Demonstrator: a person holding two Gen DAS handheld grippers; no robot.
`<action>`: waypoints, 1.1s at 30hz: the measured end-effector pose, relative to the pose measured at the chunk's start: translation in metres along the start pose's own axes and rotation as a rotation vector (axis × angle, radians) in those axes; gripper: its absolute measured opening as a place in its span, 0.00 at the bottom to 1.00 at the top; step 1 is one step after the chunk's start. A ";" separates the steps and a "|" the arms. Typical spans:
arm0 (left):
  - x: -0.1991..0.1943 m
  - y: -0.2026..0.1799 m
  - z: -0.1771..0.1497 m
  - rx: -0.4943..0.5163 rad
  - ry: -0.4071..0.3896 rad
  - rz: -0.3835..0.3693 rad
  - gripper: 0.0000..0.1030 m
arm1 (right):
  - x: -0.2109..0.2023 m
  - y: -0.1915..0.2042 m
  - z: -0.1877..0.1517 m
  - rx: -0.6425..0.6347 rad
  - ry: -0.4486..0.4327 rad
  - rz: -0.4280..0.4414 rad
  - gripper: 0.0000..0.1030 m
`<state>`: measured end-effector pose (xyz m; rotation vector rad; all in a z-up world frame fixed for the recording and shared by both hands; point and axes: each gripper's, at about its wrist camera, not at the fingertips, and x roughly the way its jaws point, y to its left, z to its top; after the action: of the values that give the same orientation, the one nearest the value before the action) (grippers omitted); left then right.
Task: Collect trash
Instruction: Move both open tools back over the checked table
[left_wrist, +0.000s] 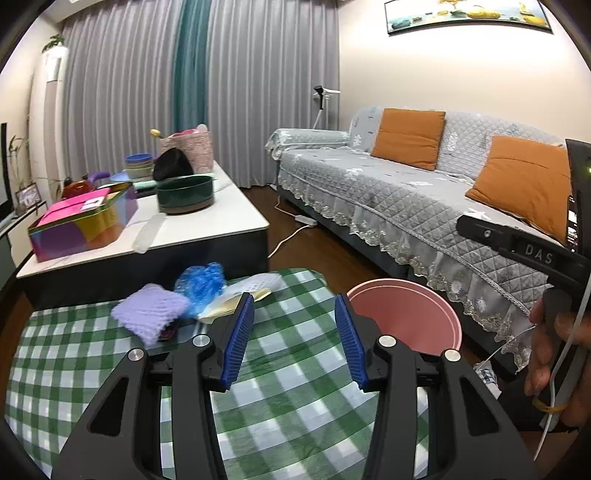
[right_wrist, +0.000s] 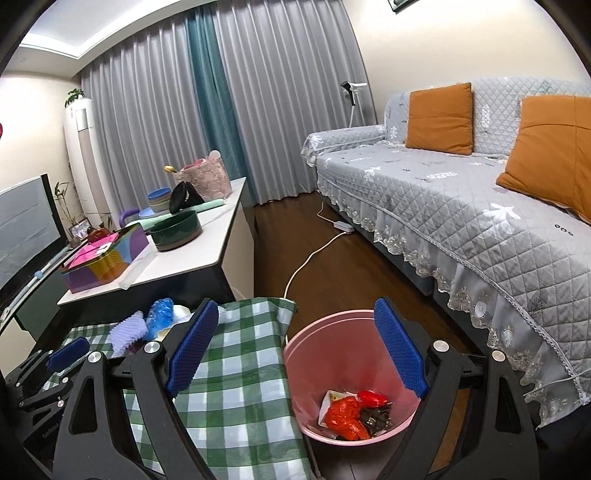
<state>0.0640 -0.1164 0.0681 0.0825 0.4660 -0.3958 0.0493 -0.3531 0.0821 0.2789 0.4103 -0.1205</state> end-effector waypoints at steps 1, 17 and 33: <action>-0.002 0.003 -0.001 -0.003 0.001 0.004 0.43 | 0.000 0.002 0.000 -0.001 0.000 0.002 0.83; -0.004 0.041 -0.013 -0.055 0.014 0.066 0.42 | 0.013 0.015 -0.006 -0.002 0.029 0.024 0.82; 0.021 0.104 -0.033 -0.175 0.056 0.147 0.41 | 0.066 0.054 -0.030 -0.021 0.110 0.078 0.77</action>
<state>0.1081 -0.0226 0.0283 -0.0416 0.5445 -0.2073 0.1077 -0.2968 0.0421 0.2808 0.5090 -0.0242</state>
